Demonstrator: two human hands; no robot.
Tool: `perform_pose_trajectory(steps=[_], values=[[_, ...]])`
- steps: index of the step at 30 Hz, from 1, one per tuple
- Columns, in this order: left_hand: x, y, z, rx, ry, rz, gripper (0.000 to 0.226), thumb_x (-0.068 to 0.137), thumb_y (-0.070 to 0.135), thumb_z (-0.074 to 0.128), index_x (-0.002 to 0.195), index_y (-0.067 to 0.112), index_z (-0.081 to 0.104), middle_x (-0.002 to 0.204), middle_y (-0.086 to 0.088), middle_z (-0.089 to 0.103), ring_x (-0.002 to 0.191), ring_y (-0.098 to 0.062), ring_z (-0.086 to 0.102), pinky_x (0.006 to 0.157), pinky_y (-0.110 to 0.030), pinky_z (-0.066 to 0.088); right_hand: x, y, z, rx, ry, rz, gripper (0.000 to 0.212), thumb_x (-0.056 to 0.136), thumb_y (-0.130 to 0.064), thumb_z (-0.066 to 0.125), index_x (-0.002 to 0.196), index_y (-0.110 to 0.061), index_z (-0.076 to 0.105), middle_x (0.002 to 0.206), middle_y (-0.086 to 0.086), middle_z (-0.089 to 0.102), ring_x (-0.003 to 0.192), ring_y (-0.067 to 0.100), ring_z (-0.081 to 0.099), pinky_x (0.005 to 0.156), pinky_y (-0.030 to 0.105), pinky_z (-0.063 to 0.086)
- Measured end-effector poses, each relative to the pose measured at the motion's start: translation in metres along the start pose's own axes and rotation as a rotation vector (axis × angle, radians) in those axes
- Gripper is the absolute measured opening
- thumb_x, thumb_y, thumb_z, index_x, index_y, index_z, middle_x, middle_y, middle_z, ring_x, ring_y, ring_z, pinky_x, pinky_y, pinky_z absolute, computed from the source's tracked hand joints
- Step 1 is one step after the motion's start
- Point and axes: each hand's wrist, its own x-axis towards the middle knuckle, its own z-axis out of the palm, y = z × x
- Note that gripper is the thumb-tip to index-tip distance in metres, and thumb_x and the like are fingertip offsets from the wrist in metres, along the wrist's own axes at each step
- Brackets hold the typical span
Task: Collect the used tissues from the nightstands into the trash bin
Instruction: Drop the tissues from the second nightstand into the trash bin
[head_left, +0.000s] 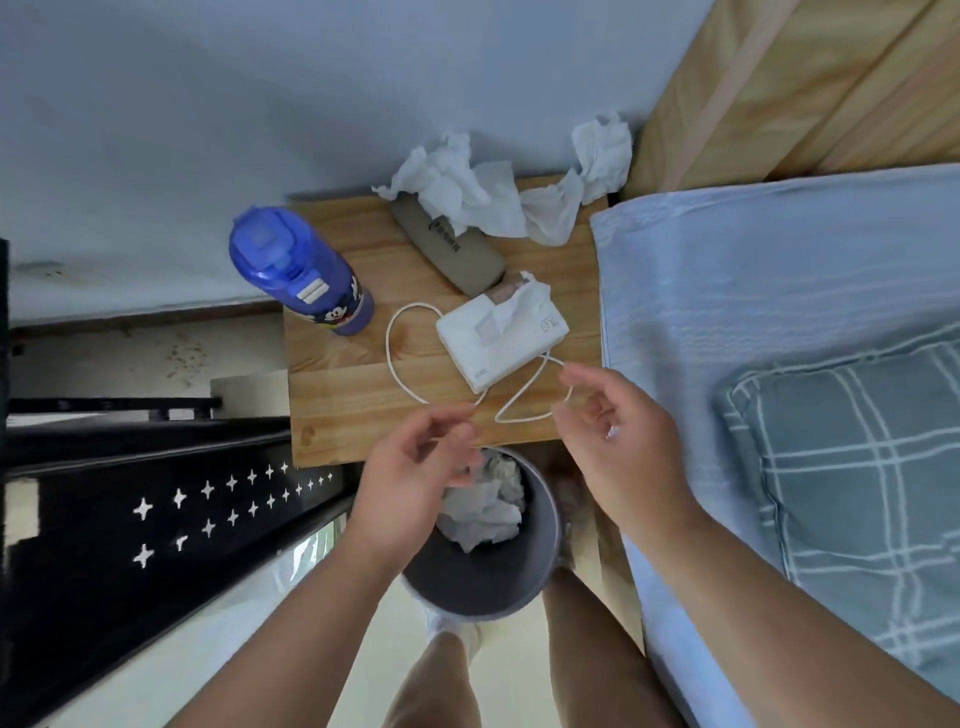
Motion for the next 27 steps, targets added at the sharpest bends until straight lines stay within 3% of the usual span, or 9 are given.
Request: perform_pose_trajectory(steps=[5, 7, 10, 12, 14, 16, 19, 23, 27], values=[[0.043, 0.067, 0.023, 0.072, 0.103, 0.184, 0.014, 0.096, 0.03, 0.067, 0.099, 0.036, 0.079, 0.1, 0.005, 0.08, 0.083, -0.011, 0.073, 0.067, -0.023, 0.061, 0.07, -0.038, -0.021, 0.018, 0.085, -0.085, 0.041, 0.083, -0.045, 0.066, 0.123, -0.037, 0.069, 0.109, -0.029, 0.069, 0.091, 0.002, 0.065, 0.077, 0.008, 0.049], [0.069, 0.082, 0.03, 0.241, 0.165, 0.221, 0.017, 0.102, 0.029, 0.064, 0.099, 0.042, 0.074, 0.102, 0.013, 0.077, 0.091, -0.004, 0.07, 0.077, -0.025, 0.059, 0.099, -0.045, -0.021, 0.012, 0.077, -0.066, 0.044, 0.083, -0.043, 0.066, 0.126, -0.035, 0.068, 0.112, -0.028, 0.069, 0.094, -0.003, 0.063, 0.082, 0.013, 0.05], [0.105, 0.101, 0.034, 0.478, 0.213, 0.217, 0.02, 0.105, 0.031, 0.057, 0.12, 0.043, 0.064, 0.122, 0.018, 0.066, 0.102, 0.004, 0.062, 0.091, -0.031, 0.054, 0.137, -0.053, -0.016, -0.08, 0.079, -0.069, 0.048, 0.088, -0.036, 0.066, 0.135, -0.028, 0.063, 0.12, -0.024, 0.062, 0.102, -0.005, 0.057, 0.092, 0.023, 0.049], [0.123, 0.108, 0.036, 0.632, 0.26, 0.261, 0.034, 0.104, 0.034, 0.059, 0.138, 0.038, 0.059, 0.141, 0.011, 0.056, 0.111, 0.006, 0.056, 0.099, -0.035, 0.051, 0.158, -0.056, -0.013, -0.135, 0.109, -0.063, 0.057, 0.09, -0.032, 0.069, 0.145, -0.025, 0.056, 0.132, -0.011, 0.061, 0.12, 0.008, 0.056, 0.102, 0.031, 0.048], [0.14, 0.113, 0.038, 0.732, 0.313, 0.336, 0.046, 0.101, 0.037, 0.064, 0.146, 0.034, 0.054, 0.154, 0.005, 0.048, 0.134, -0.008, 0.05, 0.109, -0.039, 0.046, 0.177, -0.058, -0.008, -0.162, 0.126, -0.029, 0.07, 0.09, -0.029, 0.073, 0.153, -0.022, 0.045, 0.149, -0.002, 0.054, 0.136, 0.02, 0.051, 0.108, 0.03, 0.04], [0.155, 0.116, 0.042, 0.768, 0.352, 0.375, 0.056, 0.099, 0.039, 0.069, 0.151, 0.031, 0.05, 0.162, -0.001, 0.042, 0.15, -0.022, 0.039, 0.115, -0.04, 0.04, 0.194, -0.059, 0.002, -0.111, 0.143, 0.013, 0.081, 0.088, -0.024, 0.076, 0.158, -0.021, 0.035, 0.157, 0.0, 0.048, 0.141, 0.018, 0.045, 0.109, 0.024, 0.034], [0.177, 0.119, 0.045, 0.78, 0.426, 0.379, 0.064, 0.096, 0.041, 0.072, 0.154, 0.029, 0.046, 0.165, -0.004, 0.037, 0.154, -0.027, 0.032, 0.106, -0.033, 0.037, 0.221, -0.062, 0.017, 0.072, 0.238, 0.131, 0.081, 0.085, -0.015, 0.076, 0.155, -0.015, 0.034, 0.152, 0.005, 0.049, 0.139, 0.02, 0.049, 0.114, 0.031, 0.041], [0.2, 0.118, 0.046, 0.796, 0.429, 0.38, 0.068, 0.095, 0.047, 0.074, 0.154, 0.028, 0.046, 0.161, -0.005, 0.04, 0.151, -0.028, 0.033, 0.102, -0.03, 0.033, 0.25, -0.06, 0.029, 0.036, 0.265, 0.215, 0.076, 0.088, -0.013, 0.071, 0.154, -0.011, 0.033, 0.152, 0.012, 0.046, 0.138, 0.027, 0.05, 0.112, 0.037, 0.044], [0.217, 0.113, 0.04, 0.795, 0.42, 0.349, 0.05, 0.1, 0.035, 0.068, 0.147, 0.029, 0.054, 0.148, -0.007, 0.052, 0.131, -0.027, 0.054, 0.091, -0.028, 0.04, 0.264, -0.056, 0.03, 0.019, 0.234, 0.271, 0.058, 0.094, -0.015, 0.067, 0.147, -0.009, 0.043, 0.144, 0.01, 0.055, 0.131, 0.027, 0.056, 0.107, 0.035, 0.048]])
